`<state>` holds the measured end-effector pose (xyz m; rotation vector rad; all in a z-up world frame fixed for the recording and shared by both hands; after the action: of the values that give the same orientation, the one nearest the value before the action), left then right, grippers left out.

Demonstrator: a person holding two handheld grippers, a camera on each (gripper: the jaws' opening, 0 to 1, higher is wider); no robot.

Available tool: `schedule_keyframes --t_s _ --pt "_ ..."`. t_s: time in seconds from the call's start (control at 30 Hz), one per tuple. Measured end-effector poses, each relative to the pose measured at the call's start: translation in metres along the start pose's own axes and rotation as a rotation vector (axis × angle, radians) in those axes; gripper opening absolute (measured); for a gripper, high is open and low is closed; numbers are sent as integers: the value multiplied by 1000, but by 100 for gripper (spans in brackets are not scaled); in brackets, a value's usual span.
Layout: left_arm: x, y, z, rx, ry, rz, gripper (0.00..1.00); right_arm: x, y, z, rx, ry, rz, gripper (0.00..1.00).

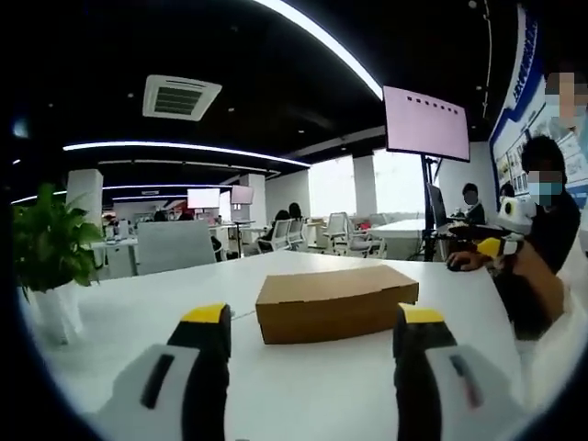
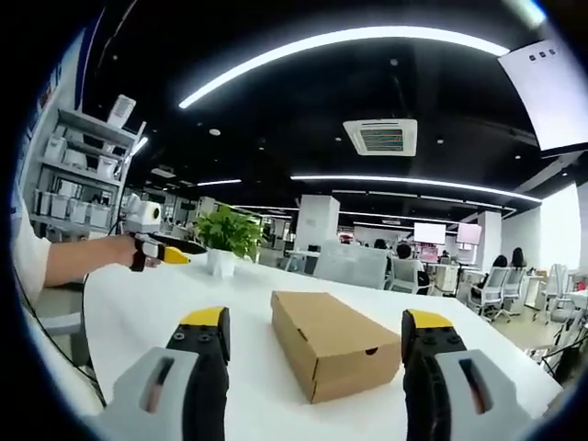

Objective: Operate the shoe box by opening the lid, removing the specified soft item, and placing it in the target area until the item is outside and the box remains undamaged.

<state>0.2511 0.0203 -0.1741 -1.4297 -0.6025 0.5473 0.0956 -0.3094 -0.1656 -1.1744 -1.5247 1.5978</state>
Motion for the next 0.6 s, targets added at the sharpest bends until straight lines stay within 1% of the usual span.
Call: schedule_keyframes --t_s 0.03,0.1,0.17,0.33,0.43,0.6 --pt "-1 2 -2 14 14 -2 74 0 0 -1 5 0 0 79" --pt "0 4 -6 33 20 -1 74 -1 1 -3 18 9 4 79" --pt "0 5 -9 35 26 -1 74 -4 1 -3 15 21 8 79" --pt "3 5 -15 51 40 5 75 -6 4 -4 13 28 -13 79" --pt "7 2 -19 58 42 1 76 -6 6 -5 15 25 -19 79" --pt "11 -6 -27 46 58 2 77 -6 5 -12 16 18 -29 83"
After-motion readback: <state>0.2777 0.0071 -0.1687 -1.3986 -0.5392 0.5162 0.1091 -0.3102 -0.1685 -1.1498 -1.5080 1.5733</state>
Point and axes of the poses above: the point that each gripper's makers call its tool centre point, and the gripper's own axes: z roughly backward along the fingers, x roughly to its left, y roughly out of its underside, the point moved 5 cm from there along z, roughly backward along the fingers, and after that the axes turned 8 degrees about -y, right-handed, at the moved point
